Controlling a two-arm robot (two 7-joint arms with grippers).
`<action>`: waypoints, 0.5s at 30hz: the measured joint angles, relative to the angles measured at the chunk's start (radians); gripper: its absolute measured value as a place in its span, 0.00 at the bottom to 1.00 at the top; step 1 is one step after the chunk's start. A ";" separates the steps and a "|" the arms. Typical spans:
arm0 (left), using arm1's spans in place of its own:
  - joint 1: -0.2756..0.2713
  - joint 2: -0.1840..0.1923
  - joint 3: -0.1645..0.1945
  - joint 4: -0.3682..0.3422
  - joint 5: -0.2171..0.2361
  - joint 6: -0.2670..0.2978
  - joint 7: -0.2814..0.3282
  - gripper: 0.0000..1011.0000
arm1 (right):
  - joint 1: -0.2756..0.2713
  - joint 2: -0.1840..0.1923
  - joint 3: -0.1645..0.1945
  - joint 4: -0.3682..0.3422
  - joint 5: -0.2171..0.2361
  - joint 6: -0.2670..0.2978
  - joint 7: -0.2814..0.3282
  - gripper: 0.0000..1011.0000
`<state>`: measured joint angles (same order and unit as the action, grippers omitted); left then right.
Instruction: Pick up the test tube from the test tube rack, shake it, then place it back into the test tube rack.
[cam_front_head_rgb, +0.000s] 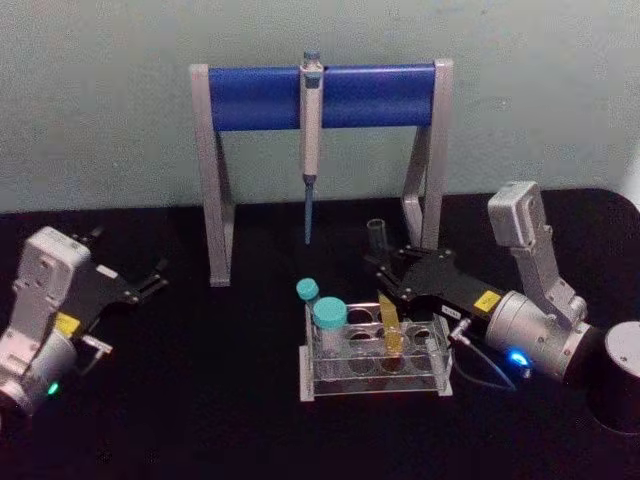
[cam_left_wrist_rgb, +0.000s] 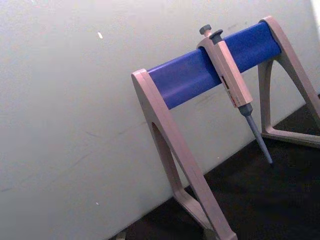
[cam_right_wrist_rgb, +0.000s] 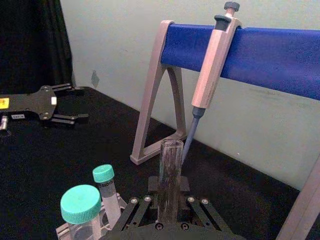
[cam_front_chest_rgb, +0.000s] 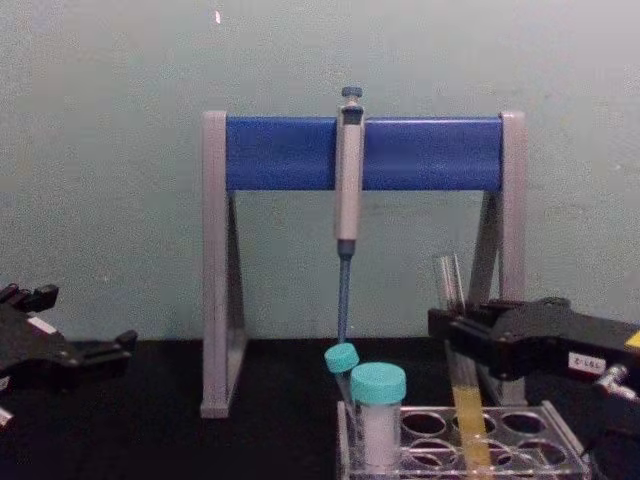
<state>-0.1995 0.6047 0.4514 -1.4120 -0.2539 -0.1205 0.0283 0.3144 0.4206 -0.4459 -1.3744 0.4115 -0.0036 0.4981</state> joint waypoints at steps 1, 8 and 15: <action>0.000 0.000 0.000 0.000 0.000 0.000 0.000 0.99 | 0.000 0.000 0.000 0.000 0.000 0.000 0.000 0.23; 0.000 0.000 0.000 0.000 0.000 0.000 0.000 0.99 | -0.010 -0.005 0.017 -0.003 0.012 -0.021 0.006 0.23; 0.000 0.000 0.000 0.000 0.000 0.000 0.000 0.99 | -0.032 -0.008 0.053 -0.035 0.058 -0.059 0.024 0.23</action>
<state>-0.1995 0.6047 0.4514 -1.4119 -0.2539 -0.1205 0.0283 0.2820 0.4126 -0.3932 -1.4091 0.4691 -0.0625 0.5225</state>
